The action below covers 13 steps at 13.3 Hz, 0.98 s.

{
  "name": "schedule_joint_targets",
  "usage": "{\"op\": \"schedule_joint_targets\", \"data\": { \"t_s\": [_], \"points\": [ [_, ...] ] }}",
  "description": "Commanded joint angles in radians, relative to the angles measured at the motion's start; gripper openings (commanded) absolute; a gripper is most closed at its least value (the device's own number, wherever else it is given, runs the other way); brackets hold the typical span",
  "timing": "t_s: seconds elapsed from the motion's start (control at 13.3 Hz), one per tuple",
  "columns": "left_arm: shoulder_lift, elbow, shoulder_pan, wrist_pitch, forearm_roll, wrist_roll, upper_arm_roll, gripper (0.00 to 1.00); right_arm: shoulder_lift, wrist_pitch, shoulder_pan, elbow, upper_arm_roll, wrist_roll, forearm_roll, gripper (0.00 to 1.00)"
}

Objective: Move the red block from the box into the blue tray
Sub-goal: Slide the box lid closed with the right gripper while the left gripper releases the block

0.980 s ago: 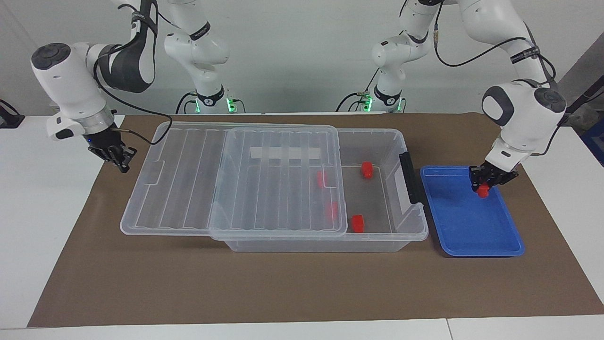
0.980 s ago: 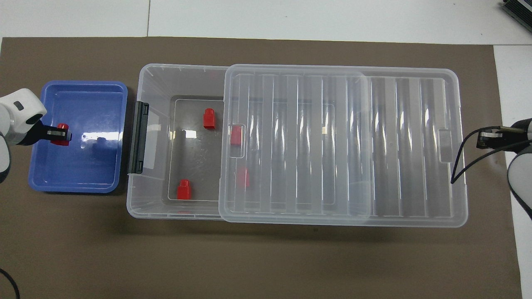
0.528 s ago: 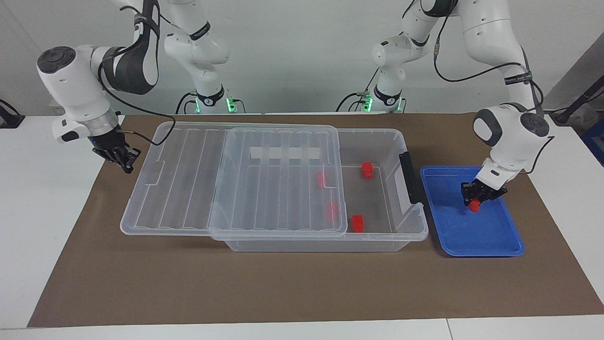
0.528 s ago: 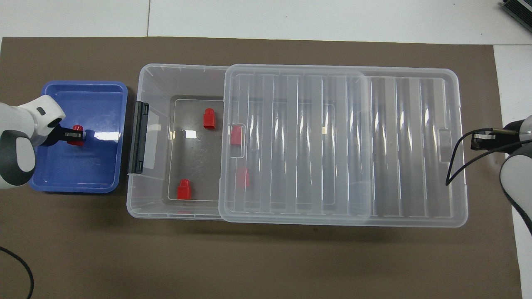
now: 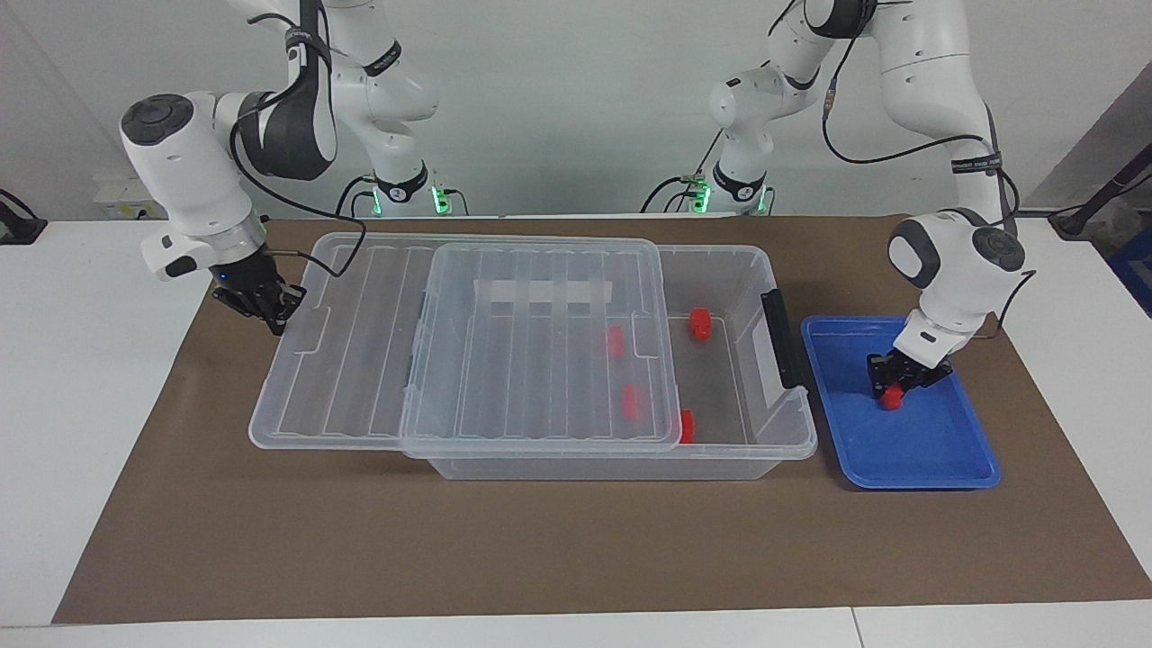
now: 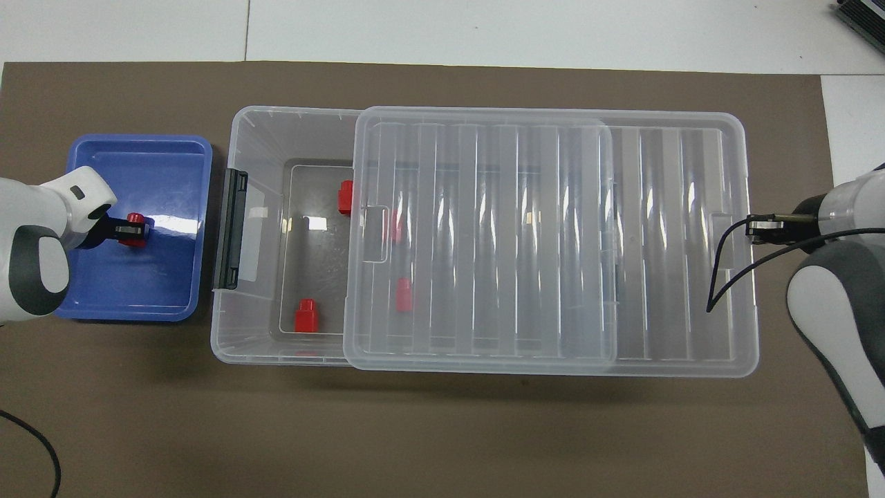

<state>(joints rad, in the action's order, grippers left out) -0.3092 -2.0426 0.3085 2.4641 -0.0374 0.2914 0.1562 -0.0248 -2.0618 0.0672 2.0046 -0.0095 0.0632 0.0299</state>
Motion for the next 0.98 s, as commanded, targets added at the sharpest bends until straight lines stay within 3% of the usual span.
{"op": "schedule_joint_targets", "data": {
  "t_s": [0.0,0.23,0.9],
  "points": [
    [0.018,-0.051,0.001,0.036,0.021,0.009,0.002,0.00,-0.012,-0.006,-0.039,0.014,0.005,-0.010,-0.001,0.00],
    [0.019,-0.053,-0.005,0.038,0.021,-0.072,0.002,0.00,-0.014,-0.003,-0.108,0.014,0.005,-0.010,-0.001,0.00],
    [0.024,-0.062,-0.005,0.024,0.021,-0.064,0.002,0.00,-0.024,-0.004,-0.293,0.019,0.006,0.087,-0.001,0.00]
  ]
}}
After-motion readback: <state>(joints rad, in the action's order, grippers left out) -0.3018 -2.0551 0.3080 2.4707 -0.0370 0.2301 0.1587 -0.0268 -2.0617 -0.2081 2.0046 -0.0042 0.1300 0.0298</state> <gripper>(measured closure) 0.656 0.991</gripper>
